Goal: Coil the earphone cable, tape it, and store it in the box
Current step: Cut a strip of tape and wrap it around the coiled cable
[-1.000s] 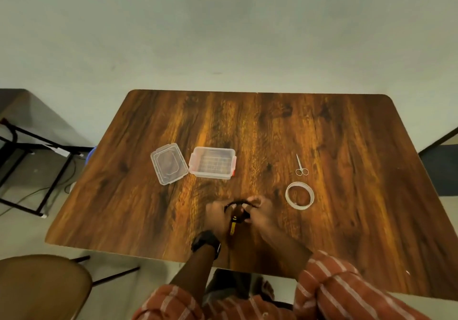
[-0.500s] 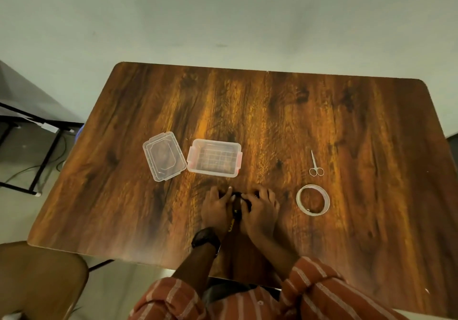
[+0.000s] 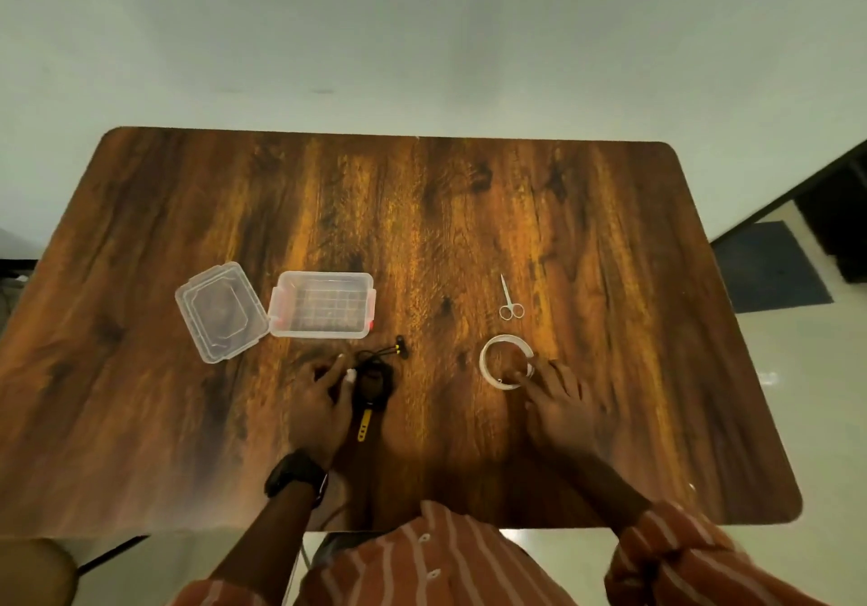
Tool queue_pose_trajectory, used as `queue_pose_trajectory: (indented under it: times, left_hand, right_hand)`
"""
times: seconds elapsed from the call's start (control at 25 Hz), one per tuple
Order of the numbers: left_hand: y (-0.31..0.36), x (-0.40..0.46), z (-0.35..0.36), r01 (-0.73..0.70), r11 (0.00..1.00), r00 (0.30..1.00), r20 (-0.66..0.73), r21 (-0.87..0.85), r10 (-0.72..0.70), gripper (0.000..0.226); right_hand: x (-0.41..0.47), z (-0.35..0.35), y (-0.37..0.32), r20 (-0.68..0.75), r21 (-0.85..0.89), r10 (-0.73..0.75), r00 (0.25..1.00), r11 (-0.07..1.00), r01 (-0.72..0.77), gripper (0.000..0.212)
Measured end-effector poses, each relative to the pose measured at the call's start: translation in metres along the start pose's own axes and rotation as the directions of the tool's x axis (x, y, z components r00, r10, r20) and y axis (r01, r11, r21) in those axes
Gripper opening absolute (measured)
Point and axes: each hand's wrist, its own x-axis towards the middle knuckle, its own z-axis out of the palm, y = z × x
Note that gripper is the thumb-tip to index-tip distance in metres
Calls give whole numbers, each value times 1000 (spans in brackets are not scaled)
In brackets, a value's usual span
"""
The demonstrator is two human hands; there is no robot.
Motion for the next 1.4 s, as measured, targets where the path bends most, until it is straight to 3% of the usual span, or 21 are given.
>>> queue_pose_trajectory:
  times: [0.08, 0.16, 0.24, 0.32, 0.36, 0.44, 0.52, 0.6, 0.68, 0.8, 0.88, 0.96, 1.04, 1.16, 1.32, 1.4]
  left_hand:
    - [11, -4, -12, -74, 996, 994, -77, 44, 78, 30]
    - [41, -9, -27, -144, 989, 984, -103, -5, 143, 35]
    - [88, -15, -51, -212, 956, 977, -42, -200, 208, 34]
    - [130, -19, -76, -286, 896, 936, 99, -339, 336, 50]
    - [146, -20, -88, -324, 872, 898, 171, -366, 405, 61]
    - [166, -21, -115, -417, 833, 830, 221, -364, 512, 71]
    - [174, -21, -141, -463, 793, 818, 153, -397, 554, 54]
    - [179, -26, -161, -374, 788, 886, 63, -489, 459, 30]
    - [179, -34, -171, -203, 771, 968, -3, -604, 252, 26]
    - [180, -40, -174, -56, 692, 998, -54, -720, 25, 15]
    - [186, -43, -176, -53, 686, 997, -72, -726, 0, 14]
    - [192, -46, -181, -86, 691, 995, -97, -717, 23, 24]
    - [195, -50, -188, -104, 688, 994, -95, -718, 51, 30]
    - [196, -50, -198, -89, 618, 995, -38, -781, 95, 22]
    - [193, -50, -205, -60, 453, 987, 16, -889, 161, 56]
    - [194, -51, -208, -81, 451, 983, 3, -889, 182, 64]
  right_hand:
    - [9, -6, 10, 1, 18, -105, 994, 994, 105, 38]
    - [17, -20, -7, 7, 137, -96, 995, 986, 94, 28]
    - [17, -42, -39, 35, 470, 3, 999, 882, -19, 20]
    - [13, -69, -73, 154, 838, 45, 987, 523, -155, 16]
    - [9, -83, -86, 131, 926, 11, 991, 356, -126, 16]
    - [-1, -114, -105, 47, 987, -77, 996, 159, -34, 17]
    - [-8, -143, -119, 12, 999, -81, 997, -52, -17, 21]
    - [-12, -160, -127, 14, 978, -119, 993, -207, -39, 20]
    - [-14, -172, -131, 0, 967, -195, 981, -249, -50, 36]
    - [-17, -189, -143, -67, 986, -293, 954, -166, 18, 56]
    - [-22, -194, -156, -109, 993, -317, 942, -82, 87, 54]
    - [-24, -193, -169, -148, 989, -246, 958, -23, 147, 47]
    - [-25, -195, -175, -152, 988, -132, 979, -39, 148, 38]
    - [-24, -202, -173, -63, 974, -79, 995, -223, 45, 41]
    - [-24, -213, -178, 133, 812, -121, 984, -555, -178, 46]
    - [-24, -222, -183, 233, 702, -130, 964, -663, -259, 26]
